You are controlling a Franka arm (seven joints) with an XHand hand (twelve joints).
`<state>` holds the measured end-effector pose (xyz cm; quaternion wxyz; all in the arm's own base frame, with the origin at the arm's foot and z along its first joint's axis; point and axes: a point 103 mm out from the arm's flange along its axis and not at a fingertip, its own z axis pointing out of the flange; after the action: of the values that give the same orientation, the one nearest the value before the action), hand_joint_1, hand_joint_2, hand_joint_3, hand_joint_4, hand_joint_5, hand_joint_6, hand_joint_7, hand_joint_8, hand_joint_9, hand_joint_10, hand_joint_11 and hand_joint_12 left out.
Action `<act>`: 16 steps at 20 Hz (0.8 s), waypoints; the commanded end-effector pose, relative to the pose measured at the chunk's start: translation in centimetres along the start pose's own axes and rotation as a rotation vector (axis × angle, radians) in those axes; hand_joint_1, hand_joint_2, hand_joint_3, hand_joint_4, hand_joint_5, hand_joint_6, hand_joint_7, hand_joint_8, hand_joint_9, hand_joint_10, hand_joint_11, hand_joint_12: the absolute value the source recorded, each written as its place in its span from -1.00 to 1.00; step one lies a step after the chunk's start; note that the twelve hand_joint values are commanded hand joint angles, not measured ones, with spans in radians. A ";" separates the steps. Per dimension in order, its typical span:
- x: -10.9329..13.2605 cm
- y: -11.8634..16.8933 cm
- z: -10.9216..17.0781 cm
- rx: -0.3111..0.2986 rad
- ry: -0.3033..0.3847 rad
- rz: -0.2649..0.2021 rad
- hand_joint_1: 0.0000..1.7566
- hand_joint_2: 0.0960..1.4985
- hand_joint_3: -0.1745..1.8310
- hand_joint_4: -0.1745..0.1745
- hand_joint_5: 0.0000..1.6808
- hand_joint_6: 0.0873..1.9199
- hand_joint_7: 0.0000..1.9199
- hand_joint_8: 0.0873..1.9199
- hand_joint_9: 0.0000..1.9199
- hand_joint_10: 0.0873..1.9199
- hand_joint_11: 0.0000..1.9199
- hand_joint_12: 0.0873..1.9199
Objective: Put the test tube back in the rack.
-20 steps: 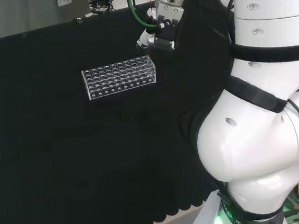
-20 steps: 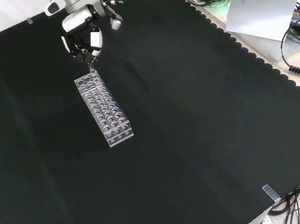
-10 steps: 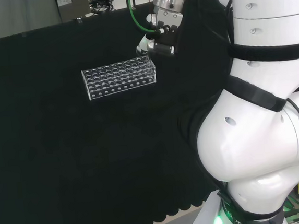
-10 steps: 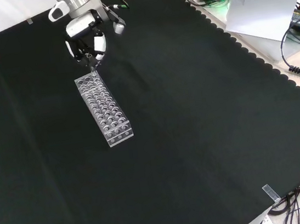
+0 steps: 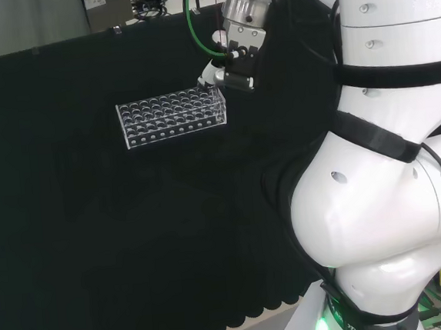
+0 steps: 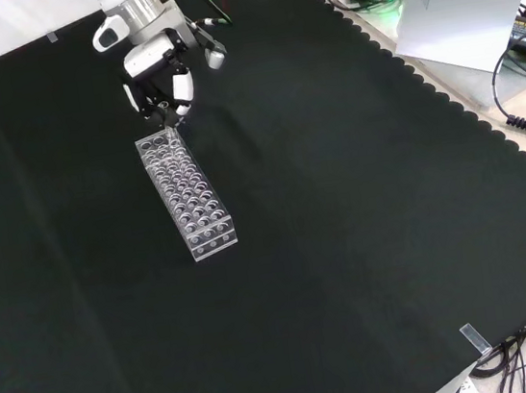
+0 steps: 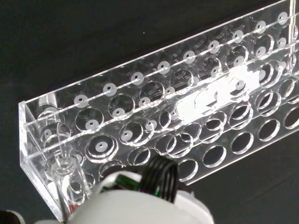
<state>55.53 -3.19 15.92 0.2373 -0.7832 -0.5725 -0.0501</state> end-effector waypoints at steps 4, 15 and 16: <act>-0.6 0.1 -0.5 0.077 0.121 -0.022 0.35 -0.19 -0.25 -0.79 0.24 -0.47 0.28 -0.39 0.35 -0.65 -0.16 0.28; 0.5 -1.3 -3.7 0.041 0.131 -0.094 0.22 -0.34 -0.11 -0.09 -0.52 -0.40 -0.65 -0.04 -0.52 -0.08 -0.64 0.55; 0.8 -1.6 -4.5 0.030 0.132 -0.108 0.22 -0.34 -0.11 -0.09 -0.52 -0.41 -0.65 -0.04 -0.52 -0.08 -0.65 0.55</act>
<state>55.63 -4.10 17.92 0.2921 -0.7545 -0.5813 -0.0866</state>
